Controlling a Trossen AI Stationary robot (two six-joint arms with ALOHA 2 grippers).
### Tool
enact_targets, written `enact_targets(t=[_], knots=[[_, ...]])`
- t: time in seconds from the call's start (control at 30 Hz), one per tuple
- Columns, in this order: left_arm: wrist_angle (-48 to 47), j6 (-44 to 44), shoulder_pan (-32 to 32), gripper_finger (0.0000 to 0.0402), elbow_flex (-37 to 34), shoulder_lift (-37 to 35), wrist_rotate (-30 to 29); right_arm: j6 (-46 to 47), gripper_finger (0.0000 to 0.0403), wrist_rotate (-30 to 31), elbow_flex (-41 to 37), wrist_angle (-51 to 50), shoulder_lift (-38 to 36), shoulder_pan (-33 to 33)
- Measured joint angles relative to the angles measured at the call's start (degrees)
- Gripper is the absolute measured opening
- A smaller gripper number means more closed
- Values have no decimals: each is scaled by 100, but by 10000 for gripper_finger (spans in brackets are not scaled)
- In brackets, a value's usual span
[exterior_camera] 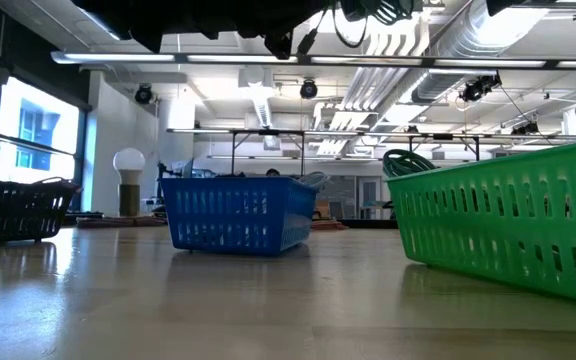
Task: Pick & Place USB Port
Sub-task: Put the green USB cable into the green bin
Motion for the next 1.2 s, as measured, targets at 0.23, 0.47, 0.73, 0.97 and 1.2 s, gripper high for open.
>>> enact_targets(t=[0.23,0.47,0.73,0.97,1.2], knots=[[6,-7,7,0,-4,0,-42,0,143,449,0,-274,-2,10],[46,-193,11,0,130,13,126,-261,186,833,5,-373,-10,13],[24,-215,7,0,148,13,173,-319,140,1050,7,-363,-7,7],[-151,-233,1,0,168,13,175,-514,17,1106,0,-420,-2,-4],[-510,-309,-13,18,179,9,-264,-577,11,1151,-7,-665,-38,-7]])
